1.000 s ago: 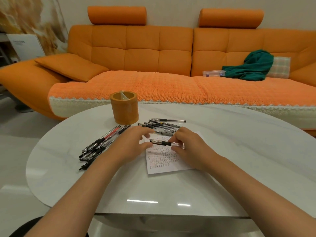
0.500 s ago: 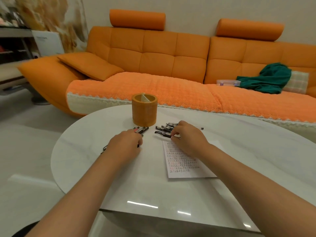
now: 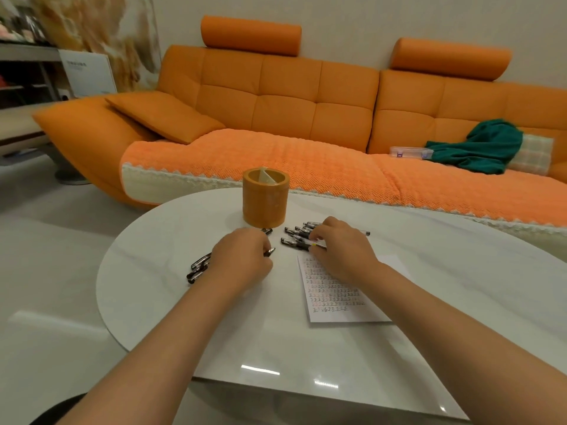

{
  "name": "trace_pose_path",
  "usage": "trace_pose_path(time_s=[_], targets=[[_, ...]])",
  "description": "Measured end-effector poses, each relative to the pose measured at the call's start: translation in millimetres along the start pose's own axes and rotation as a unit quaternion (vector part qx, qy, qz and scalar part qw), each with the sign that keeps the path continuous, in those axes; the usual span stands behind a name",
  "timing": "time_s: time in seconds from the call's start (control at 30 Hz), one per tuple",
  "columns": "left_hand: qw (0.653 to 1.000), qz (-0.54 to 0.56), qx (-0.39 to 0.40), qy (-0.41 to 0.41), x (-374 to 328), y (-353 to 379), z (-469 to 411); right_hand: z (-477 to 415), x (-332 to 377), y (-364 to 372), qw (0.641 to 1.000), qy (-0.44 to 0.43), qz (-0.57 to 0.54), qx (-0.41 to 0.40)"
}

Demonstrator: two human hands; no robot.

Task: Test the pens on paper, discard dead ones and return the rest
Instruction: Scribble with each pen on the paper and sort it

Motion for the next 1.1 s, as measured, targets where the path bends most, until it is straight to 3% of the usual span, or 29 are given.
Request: trace_pose_path(time_s=[0.1,0.2,0.33,0.47,0.63,0.83,0.97,1.03,1.1], targets=[[0.982,0.181,-0.057,-0.014,-3,-26,2,16,11,-11,0.996,-0.004,-0.083,-0.014],[0.933,0.355,-0.058,-0.025,-10,-32,3,34,21,-14,0.971,0.022,-0.238,0.019],[0.882,0.468,-0.028,-0.039,-26,-16,3,54,28,-13,0.904,0.059,-0.420,0.052],[0.832,0.551,0.018,-0.057,-41,3,1,68,13,-19,0.892,0.075,-0.445,0.032],[0.872,0.482,0.048,-0.071,-49,23,-2,83,-14,-34,0.883,0.062,-0.465,-0.006],[0.887,0.449,0.046,-0.097,-49,38,-5,87,-16,-31,0.932,-0.004,-0.361,0.037],[0.915,0.395,0.011,-0.082,-49,39,-9,85,-17,-33,0.974,-0.058,-0.221,0.006],[0.936,0.349,0.000,-0.050,-55,39,-8,86,-11,-46,0.986,-0.115,-0.111,-0.056],[0.957,0.292,0.009,0.004,-66,40,-6,91,0,-58,0.975,-0.181,0.005,-0.129]])
Point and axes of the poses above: each hand's wrist, its own z-axis away from the middle knuckle, its own y-axis out of the palm, x = y × z, the point moved 10 cm from there along -z, towards the middle knuckle, and after that the axes turned 3 degrees about -y, right-handed, at the moved point
